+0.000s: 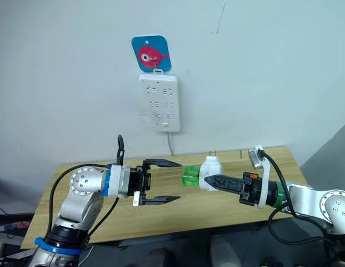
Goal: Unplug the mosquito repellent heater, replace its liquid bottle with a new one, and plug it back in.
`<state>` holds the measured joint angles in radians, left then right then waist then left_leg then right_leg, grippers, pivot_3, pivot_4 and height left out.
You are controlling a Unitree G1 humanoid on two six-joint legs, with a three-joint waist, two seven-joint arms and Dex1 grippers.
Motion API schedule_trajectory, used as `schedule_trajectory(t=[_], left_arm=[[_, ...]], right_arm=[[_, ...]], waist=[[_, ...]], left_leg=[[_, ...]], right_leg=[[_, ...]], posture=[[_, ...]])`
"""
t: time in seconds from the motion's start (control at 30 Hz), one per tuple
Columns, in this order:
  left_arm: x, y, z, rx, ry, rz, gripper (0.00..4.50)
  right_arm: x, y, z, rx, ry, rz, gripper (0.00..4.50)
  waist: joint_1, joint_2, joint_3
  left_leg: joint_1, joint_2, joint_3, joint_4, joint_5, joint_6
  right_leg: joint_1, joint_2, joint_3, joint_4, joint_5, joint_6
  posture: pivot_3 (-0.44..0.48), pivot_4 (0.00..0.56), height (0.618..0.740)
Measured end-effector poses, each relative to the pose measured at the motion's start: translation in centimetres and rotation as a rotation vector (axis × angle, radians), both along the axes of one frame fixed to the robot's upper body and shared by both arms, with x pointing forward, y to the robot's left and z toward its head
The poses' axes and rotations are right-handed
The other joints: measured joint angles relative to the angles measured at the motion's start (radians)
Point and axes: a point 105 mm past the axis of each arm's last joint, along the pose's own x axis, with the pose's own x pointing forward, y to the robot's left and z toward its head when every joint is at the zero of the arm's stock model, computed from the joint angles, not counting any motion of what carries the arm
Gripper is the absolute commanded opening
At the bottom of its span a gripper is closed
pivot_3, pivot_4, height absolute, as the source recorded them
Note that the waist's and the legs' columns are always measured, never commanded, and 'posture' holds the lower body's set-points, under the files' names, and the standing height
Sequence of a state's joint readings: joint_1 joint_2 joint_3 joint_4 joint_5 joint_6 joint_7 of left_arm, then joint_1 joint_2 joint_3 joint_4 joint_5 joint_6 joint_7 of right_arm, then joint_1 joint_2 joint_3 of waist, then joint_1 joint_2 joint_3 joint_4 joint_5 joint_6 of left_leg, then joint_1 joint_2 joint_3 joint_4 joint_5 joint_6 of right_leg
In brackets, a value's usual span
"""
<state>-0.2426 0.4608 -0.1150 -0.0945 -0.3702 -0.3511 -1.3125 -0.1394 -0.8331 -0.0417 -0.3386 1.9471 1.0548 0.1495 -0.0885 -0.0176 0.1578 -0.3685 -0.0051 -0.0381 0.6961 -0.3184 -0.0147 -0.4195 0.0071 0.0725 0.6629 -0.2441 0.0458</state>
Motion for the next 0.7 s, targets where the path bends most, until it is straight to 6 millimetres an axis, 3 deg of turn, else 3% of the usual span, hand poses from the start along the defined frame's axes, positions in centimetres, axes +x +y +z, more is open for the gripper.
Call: schedule_trajectory(t=[0.27, 0.37, 0.47, 0.7], left_arm=[[1.8, -2.0, -0.4, -0.050, -0.121, 0.045, 3.85], [2.3, -2.2, 0.3, -0.062, -0.153, 0.049, 3.24], [2.2, -2.4, 0.2, -0.057, -0.139, 0.034, 2.33], [1.8, -1.6, 1.2, 0.069, 0.034, -0.046, 2.32]], right_arm=[[0.5, 0.1, 0.6, 0.006, -0.023, 0.001, 2.96], [0.7, 0.0, 0.6, 0.006, -0.021, -0.004, 2.96], [0.8, 0.0, 0.7, 0.006, -0.026, -0.008, 2.96], [0.3, 0.6, 0.6, 0.001, -0.023, 0.032, 2.96]], waist=[[0.001, 0.000, 0.000], [0.001, 0.000, 0.000], [-0.001, 0.000, 0.000], [-0.003, 0.000, 0.000]], left_leg=[[0.000, 0.000, 0.000, 0.000, 0.000, 0.000], [-0.001, 0.000, 0.000, 0.000, 0.000, 0.000], [0.000, 0.000, 0.000, 0.000, 0.000, 0.000], [-0.001, 0.001, -0.002, 0.000, 0.000, 0.000]], right_leg=[[0.000, 0.000, 0.000, 0.000, 0.000, 0.000], [0.000, 0.000, -0.001, 0.000, 0.002, -0.003], [0.000, 0.000, -0.001, 0.000, 0.002, -0.003], [0.000, 0.002, -0.001, 0.001, 0.000, 0.001]], posture=[[-0.150, 0.124, 0.730], [-0.152, 0.123, 0.730], [-0.150, 0.124, 0.730], [-0.143, 0.139, 0.730]])
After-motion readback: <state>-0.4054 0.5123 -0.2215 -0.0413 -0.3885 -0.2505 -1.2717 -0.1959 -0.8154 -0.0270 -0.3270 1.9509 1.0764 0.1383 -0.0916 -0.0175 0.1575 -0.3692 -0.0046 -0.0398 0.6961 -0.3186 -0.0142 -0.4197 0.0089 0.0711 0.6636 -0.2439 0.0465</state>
